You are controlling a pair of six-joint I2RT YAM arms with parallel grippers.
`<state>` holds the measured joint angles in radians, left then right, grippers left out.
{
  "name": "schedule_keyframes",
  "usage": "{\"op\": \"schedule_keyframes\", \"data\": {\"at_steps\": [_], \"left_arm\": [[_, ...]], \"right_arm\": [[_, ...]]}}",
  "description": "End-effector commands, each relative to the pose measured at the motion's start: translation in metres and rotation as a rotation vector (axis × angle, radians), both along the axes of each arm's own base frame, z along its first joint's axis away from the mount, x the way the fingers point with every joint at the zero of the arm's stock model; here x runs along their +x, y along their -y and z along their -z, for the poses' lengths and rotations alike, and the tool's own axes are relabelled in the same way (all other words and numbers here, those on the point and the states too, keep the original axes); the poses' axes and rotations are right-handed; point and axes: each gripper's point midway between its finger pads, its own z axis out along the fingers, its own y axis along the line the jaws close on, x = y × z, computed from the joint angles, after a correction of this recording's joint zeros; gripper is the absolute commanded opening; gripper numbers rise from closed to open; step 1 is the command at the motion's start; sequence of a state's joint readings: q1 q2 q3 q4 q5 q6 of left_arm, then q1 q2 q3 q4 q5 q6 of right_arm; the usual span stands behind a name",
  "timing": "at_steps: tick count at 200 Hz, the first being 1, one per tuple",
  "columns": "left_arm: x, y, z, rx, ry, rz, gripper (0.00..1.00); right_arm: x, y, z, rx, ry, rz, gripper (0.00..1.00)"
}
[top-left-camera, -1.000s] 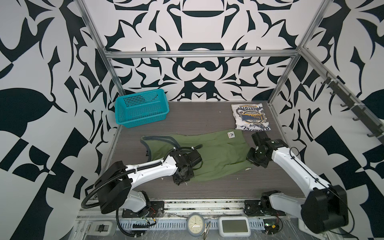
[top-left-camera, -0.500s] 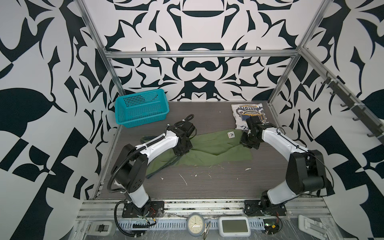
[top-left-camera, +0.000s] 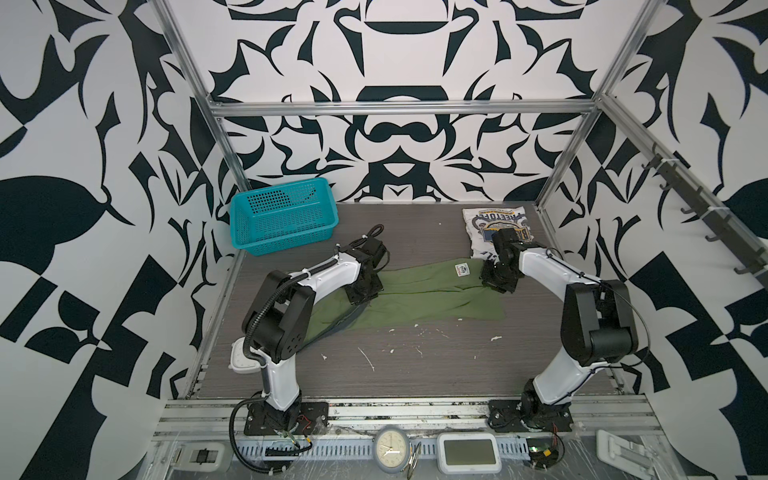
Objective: Fold and stack the tank tops
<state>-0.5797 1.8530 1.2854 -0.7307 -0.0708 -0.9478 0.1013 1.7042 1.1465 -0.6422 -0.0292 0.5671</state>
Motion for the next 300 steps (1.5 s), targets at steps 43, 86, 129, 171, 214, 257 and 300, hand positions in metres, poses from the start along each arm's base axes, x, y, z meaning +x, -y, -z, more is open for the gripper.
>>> {"op": "schedule_keyframes", "data": {"at_steps": [43, 86, 129, 171, 214, 257, 300], "left_arm": [[0.012, -0.027, -0.048, 0.112, 0.151, -0.023, 0.50], [-0.017, 0.001, -0.065, 0.101, 0.234, 0.094, 0.52], [-0.024, 0.047, -0.030, -0.005, 0.141, 0.174, 0.39], [-0.001, 0.030, -0.010, 0.041, 0.160, 0.111, 0.33], [0.021, -0.009, 0.016, 0.085, 0.136, -0.015, 0.25], [0.013, -0.027, 0.027, 0.106, 0.106, -0.050, 0.21], [0.013, -0.024, 0.007, 0.080, 0.134, -0.027, 0.29]], "right_arm": [[0.002, 0.016, -0.044, -0.105, 0.093, -0.022, 0.49], [-0.022, -0.022, -0.059, -0.043, 0.137, -0.148, 0.50], [-0.022, -0.065, -0.024, 0.097, 0.069, -0.206, 0.50], [0.001, -0.056, 0.000, 0.057, 0.041, -0.197, 0.49], [0.030, -0.044, 0.013, 0.000, 0.060, -0.184, 0.47], [0.042, -0.039, 0.016, -0.026, 0.077, -0.187, 0.43], [0.040, -0.040, -0.014, -0.022, 0.126, -0.209, 0.47]]}}
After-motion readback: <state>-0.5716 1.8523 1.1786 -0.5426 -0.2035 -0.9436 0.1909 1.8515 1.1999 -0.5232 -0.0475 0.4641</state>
